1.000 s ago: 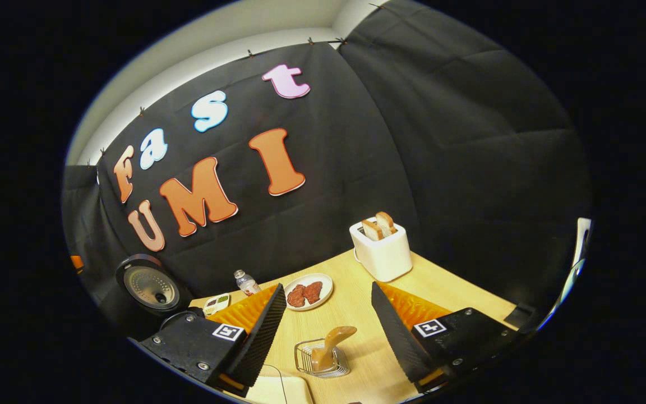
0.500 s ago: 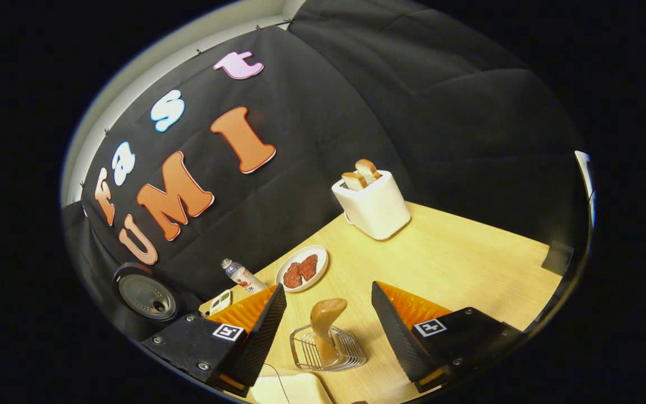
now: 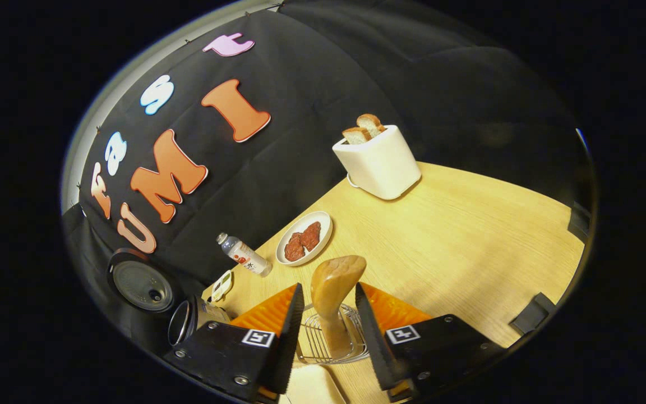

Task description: Close the left gripper, press the button to open the rice cooker; take a wooden spoon from the chopstick holder with the right hand, scoop a spoonful of rice and pour it into the rice cooker, then put the wooden spoon back into the chopstick holder.

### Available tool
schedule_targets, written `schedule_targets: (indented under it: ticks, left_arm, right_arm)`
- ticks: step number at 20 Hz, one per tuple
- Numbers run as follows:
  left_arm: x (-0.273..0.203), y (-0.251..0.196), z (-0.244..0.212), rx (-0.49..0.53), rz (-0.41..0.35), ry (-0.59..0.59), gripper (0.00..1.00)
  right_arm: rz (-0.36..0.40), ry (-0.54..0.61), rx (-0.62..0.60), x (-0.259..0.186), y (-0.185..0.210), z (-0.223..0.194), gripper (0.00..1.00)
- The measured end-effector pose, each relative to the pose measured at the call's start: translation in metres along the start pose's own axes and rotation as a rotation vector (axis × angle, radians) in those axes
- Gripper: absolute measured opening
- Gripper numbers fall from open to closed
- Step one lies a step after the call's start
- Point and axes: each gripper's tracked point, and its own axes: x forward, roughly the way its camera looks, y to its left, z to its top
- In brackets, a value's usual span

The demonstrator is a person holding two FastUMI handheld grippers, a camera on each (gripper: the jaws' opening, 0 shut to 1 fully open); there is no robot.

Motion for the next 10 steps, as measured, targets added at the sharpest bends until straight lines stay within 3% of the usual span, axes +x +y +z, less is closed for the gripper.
schedule_targets:
  ticks: [1, 2, 4, 8, 10]
  left_arm:
    - [0.001, 0.003, -0.003, 0.003, 0.005, 0.004, 1.0]
    - [0.002, 0.007, -0.005, 0.005, 0.009, 0.008, 1.0]
    - [0.008, 0.01, -0.007, 0.008, 0.011, 0.016, 1.0]
    - [0.014, 0.015, -0.006, 0.012, 0.009, 0.02, 1.0]
    - [0.017, 0.013, -0.006, 0.007, -0.009, 0.017, 1.0]
  right_arm:
    - [-0.003, 0.007, -0.01, 0.002, 0.001, -0.001, 0.52]
    - [-0.026, 0.015, -0.024, 0.006, -0.003, -0.006, 0.36]
    - [-0.048, 0.003, -0.039, 0.008, -0.004, 0.0, 0.18]
    - [-0.087, -0.013, -0.075, 0.003, 0.0, 0.004, 0.01]
    - [-0.096, -0.043, -0.125, -0.008, 0.011, 0.014, 0.0]
